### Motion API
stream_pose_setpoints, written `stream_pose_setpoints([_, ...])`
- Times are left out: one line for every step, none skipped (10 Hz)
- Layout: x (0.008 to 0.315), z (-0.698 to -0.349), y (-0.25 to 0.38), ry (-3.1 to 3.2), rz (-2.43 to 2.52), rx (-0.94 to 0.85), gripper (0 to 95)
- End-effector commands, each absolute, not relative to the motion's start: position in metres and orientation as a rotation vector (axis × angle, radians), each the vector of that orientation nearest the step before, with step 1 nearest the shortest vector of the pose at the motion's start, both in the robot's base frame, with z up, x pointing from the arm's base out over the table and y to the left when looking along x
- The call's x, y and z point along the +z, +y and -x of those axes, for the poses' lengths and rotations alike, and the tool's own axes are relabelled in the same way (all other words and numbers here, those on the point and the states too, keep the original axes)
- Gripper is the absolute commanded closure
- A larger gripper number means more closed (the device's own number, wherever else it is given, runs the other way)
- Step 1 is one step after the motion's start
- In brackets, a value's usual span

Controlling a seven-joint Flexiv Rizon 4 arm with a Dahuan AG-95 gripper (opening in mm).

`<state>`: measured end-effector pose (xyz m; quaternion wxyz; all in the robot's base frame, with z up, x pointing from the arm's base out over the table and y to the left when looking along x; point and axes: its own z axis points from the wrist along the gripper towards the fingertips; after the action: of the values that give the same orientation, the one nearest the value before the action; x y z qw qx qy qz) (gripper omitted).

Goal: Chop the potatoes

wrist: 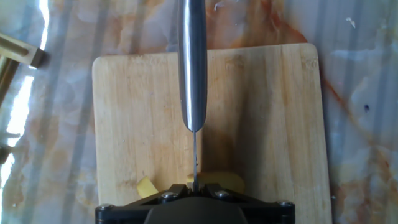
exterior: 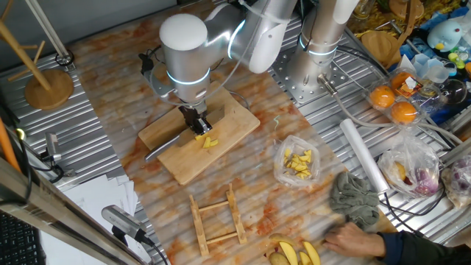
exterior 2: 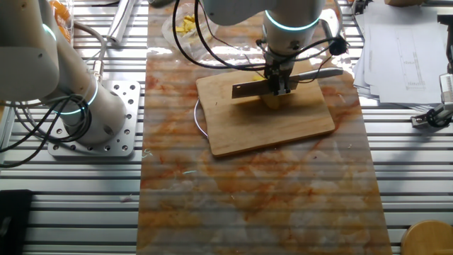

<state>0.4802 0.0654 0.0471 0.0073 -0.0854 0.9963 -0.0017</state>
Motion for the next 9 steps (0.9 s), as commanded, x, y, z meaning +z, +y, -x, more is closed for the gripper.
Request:
stream_pose_setpoints([0.042, -0.480, 0.066, 3.122, 0.260, -0.009, 95.0])
stream_pose_setpoints([0.042, -0.480, 0.066, 3.123, 0.254, -0.005, 95.0])
stream_pose_setpoints([0.042, -0.481, 0.066, 3.123, 0.253, -0.004, 95.0])
stream_pose_setpoints([0.041, -0.481, 0.065, 3.122, 0.257, -0.006, 95.0])
stream_pose_setpoints([0.040, -0.482, 0.065, 3.121, 0.257, -0.005, 95.0])
stream_pose_setpoints([0.039, -0.482, 0.065, 3.120, 0.253, -0.001, 95.0])
stream_pose_setpoints([0.035, -0.484, 0.064, 3.120, 0.250, -0.001, 95.0])
stream_pose_setpoints([0.028, -0.485, 0.062, 3.117, 0.253, -0.004, 95.0])
stream_pose_setpoints([0.013, -0.487, 0.060, 3.103, 0.250, 0.004, 95.0])
